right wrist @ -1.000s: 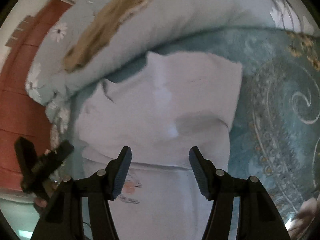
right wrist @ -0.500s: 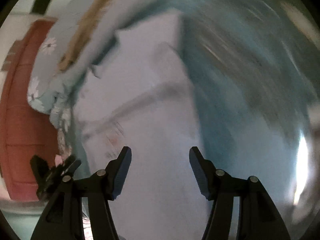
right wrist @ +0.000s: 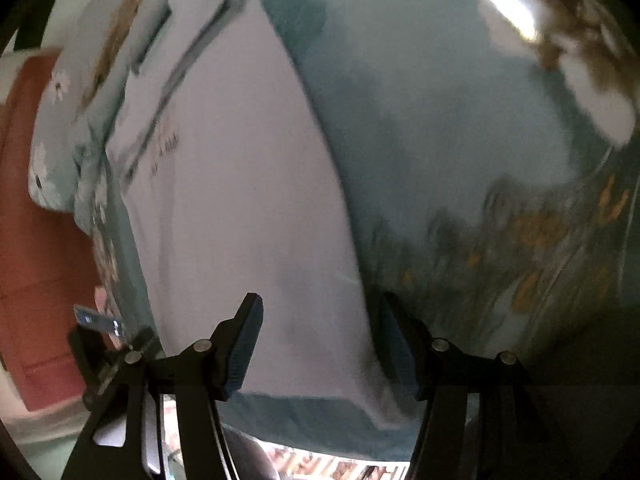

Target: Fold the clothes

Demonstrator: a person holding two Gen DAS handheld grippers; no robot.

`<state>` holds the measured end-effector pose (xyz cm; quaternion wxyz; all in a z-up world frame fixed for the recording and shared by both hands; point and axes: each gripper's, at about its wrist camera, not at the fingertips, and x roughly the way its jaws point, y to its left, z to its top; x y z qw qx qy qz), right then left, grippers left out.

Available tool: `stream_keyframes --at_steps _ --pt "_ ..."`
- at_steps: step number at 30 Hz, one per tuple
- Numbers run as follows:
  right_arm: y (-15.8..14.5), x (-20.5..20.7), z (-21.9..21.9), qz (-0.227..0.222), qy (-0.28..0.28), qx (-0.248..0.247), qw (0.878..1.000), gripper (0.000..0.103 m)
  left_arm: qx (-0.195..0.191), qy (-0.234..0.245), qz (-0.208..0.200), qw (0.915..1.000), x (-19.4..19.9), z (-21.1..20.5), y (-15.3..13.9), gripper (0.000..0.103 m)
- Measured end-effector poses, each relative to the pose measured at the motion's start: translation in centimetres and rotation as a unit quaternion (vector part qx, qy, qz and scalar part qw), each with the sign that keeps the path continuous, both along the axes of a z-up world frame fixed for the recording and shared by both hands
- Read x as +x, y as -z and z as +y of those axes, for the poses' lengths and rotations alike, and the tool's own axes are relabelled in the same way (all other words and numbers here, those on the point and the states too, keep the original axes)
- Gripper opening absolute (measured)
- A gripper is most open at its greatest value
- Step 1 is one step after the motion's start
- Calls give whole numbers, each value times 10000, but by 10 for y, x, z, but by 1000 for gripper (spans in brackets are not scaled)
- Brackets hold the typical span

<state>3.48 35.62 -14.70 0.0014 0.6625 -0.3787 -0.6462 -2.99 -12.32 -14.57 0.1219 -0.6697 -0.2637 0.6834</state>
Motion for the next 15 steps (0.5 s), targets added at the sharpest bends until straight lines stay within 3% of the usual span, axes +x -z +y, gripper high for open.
stream_keyframes --at_steps 5,10,13,15 --pt "-2 10 -16 6 -317 38 9995 62 788 -201 -427 9958 18 -19 9 100" --pt "-5 19 -23 -7 -491 50 9988 59 941 -250 -348 9946 35 -27 11 99" --pt "-6 23 -23 -6 -553 93 9984 41 870 -315 -280 9953 35 -4 15 86" --pt "-6 23 -24 -22 -605 157 9980 27 761 -426 -279 9958 40 -10 15 69"
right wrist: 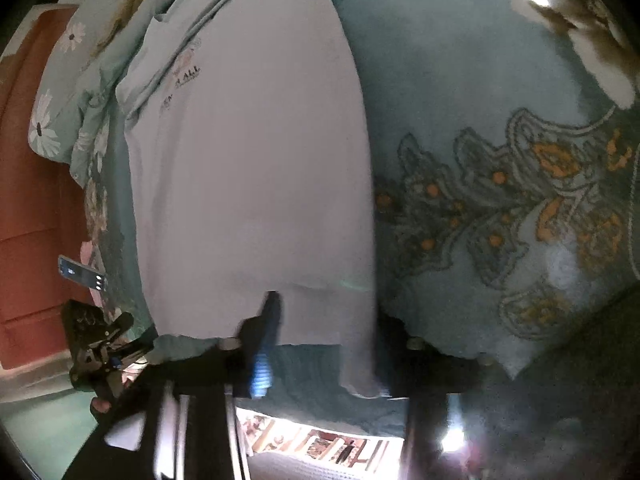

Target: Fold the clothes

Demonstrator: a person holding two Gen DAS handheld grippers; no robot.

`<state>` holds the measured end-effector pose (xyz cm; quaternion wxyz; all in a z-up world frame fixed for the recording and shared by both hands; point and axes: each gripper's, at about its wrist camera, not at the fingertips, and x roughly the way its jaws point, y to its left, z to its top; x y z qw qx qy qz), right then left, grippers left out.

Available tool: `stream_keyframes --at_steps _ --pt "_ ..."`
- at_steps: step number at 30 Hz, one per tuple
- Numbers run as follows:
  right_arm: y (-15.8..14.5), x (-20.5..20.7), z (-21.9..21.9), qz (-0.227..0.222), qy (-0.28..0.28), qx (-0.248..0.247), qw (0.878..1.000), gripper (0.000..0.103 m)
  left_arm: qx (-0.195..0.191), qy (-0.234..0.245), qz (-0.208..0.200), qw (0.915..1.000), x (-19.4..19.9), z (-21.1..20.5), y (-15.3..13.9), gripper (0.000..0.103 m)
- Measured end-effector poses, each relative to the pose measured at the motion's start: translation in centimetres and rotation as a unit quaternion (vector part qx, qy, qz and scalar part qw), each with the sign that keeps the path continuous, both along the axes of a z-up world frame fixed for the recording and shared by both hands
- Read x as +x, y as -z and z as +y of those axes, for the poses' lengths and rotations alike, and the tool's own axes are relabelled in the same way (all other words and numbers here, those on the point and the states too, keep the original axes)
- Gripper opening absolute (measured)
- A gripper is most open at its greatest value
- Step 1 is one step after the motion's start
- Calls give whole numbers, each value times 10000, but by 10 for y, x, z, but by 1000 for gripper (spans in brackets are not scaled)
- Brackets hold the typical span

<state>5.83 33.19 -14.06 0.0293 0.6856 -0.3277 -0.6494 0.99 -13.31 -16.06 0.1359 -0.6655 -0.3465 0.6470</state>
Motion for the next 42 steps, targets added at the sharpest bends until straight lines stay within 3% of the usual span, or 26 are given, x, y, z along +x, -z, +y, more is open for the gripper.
stream_keyframes --at_steps 1,3,4,6,9,14,17,21,25,28,35,42 --pt "0 0 -1 -7 -27 34 10000 22 -56 -77 -34 9999 1 -3 2 63" --pt "-1 0 -2 -14 -82 130 9999 10 -152 -223 -98 9996 2 -8 6 43" --pt "-1 0 -4 3 -104 196 9998 10 -183 -286 -126 9993 2 -9 7 39" --pt "-4 2 -1 60 -108 203 9997 8 -301 -304 -137 9990 4 -8 8 20" --pt "-9 5 3 153 -100 140 9997 7 -539 -273 -87 9981 8 -5 7 6" --pt "-17 2 1 245 -44 36 9997 6 -978 -170 139 9950 12 1 -6 5" --pt "-20 1 1 262 -59 18 9996 6 -1034 -70 179 9945 12 6 -9 5" --pt "-24 1 6 358 -39 -101 9993 6 -812 -172 237 9963 13 2 -11 5" --pt "-32 -3 19 684 262 -761 9944 5 -331 -370 394 9980 6 -8 -23 4" --pt "-37 -10 36 966 552 -1489 9826 5 19 -530 609 9967 -8 -12 -37 4" --pt "-53 -51 81 1539 1428 -2331 9495 5 776 -1011 898 9878 -63 -28 -56 4" --pt "-64 -132 107 1945 1878 -2513 9294 5 676 -884 1228 9862 -162 -29 -84 4"
